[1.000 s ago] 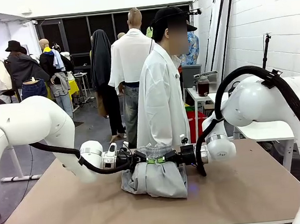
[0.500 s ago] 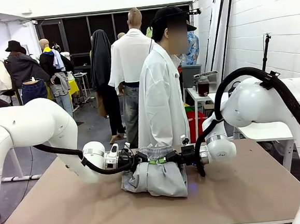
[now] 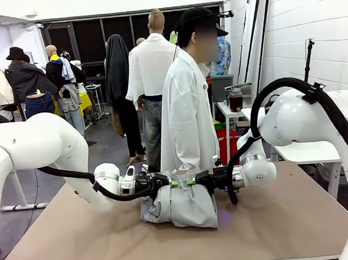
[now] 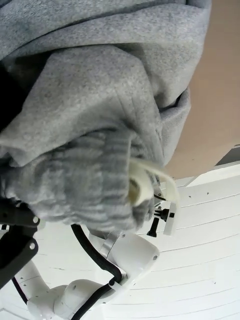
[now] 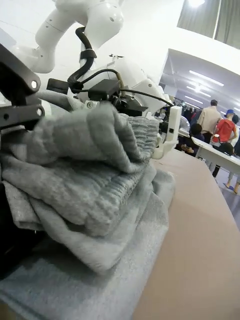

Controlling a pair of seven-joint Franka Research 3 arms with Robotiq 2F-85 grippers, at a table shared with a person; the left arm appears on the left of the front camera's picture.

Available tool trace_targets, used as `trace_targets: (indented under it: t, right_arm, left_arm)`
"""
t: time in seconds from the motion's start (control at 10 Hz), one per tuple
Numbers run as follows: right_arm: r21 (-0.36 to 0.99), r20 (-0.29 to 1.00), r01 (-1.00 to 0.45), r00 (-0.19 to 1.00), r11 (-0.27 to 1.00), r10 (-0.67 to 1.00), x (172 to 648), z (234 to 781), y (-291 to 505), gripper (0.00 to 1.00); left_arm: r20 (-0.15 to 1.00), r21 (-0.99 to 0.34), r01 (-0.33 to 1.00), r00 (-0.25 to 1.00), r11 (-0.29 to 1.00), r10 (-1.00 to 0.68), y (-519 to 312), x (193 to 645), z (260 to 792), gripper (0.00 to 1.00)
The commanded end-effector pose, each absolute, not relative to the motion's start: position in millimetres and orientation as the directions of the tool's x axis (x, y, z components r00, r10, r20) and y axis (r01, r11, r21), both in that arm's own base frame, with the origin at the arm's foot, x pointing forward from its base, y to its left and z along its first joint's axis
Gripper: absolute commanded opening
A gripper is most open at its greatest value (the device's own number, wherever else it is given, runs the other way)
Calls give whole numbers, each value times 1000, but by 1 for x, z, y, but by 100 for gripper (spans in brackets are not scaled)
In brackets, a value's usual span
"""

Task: Fold the training pants.
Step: Fold the Training pants in half.

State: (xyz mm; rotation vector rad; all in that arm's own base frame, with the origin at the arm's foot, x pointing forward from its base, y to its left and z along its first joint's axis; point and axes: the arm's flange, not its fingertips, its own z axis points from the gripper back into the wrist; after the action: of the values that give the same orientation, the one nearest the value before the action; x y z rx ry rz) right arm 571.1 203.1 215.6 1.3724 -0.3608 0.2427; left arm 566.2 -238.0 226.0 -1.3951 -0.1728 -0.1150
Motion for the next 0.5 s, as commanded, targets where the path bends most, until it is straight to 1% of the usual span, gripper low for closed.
trace_targets:
  t: [0.0, 0.2, 0.4]
  right_arm:
    - [912, 362, -335, 929, 238, -77, 569, 224, 195, 100]
    - [903, 347, -309, 934, 299, -83, 568, 237, 181, 100]
    - [888, 346, -296, 934, 352, -85, 564, 253, 166, 100]
  left_arm:
    - [179, -965, 162, 982, 207, 63, -228, 559, 226, 100]
    - [190, -960, 168, 978, 222, 82, -218, 554, 236, 100]
    - [218, -952, 178, 966, 251, 142, -190, 541, 255, 100]
